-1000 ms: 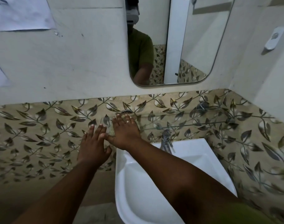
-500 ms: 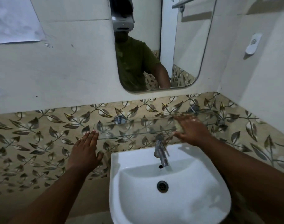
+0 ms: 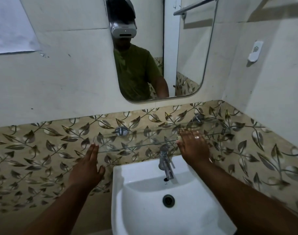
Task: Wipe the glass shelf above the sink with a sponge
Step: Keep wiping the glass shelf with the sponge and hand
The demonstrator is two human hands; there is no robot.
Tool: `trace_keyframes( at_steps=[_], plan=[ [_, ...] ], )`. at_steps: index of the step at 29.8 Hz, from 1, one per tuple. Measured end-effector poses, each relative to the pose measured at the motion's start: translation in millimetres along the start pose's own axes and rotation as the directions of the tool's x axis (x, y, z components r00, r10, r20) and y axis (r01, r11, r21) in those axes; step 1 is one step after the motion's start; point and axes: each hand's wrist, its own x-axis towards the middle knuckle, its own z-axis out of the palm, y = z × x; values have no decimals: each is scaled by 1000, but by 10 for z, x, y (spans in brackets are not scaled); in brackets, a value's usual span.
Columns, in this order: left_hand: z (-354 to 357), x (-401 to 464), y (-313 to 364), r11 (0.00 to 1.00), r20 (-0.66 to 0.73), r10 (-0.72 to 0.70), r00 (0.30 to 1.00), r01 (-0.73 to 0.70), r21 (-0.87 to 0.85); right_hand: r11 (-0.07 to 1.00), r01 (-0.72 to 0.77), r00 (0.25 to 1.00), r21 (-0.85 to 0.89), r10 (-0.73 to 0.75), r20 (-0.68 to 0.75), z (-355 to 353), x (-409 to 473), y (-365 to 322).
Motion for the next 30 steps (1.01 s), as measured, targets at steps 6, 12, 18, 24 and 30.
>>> trace_keyframes(
  at_steps=[6, 12, 18, 24, 30],
  plan=[
    [15, 0, 13, 999, -2, -15, 1000, 15, -48, 1000, -20, 994, -6, 20, 107, 49, 132, -664],
    [-13, -11, 38, 998, -12, -8, 1000, 7, -59, 999, 47, 975, 5, -47, 217, 60, 278, -1270],
    [32, 12, -16, 998, -20, -3, 1000, 2, -71, 957, 289, 913, 30, -285, 291, 116, 345, -1682],
    [53, 24, 8, 997, -43, -11, 999, 8, -74, 843, 535, 819, -54, -503, 276, -61, 431, -1016],
    [115, 27, 0, 996, -74, -17, 997, 10, -89, 908, 416, 905, -44, -409, 113, -33, 97, 108]
  ],
)
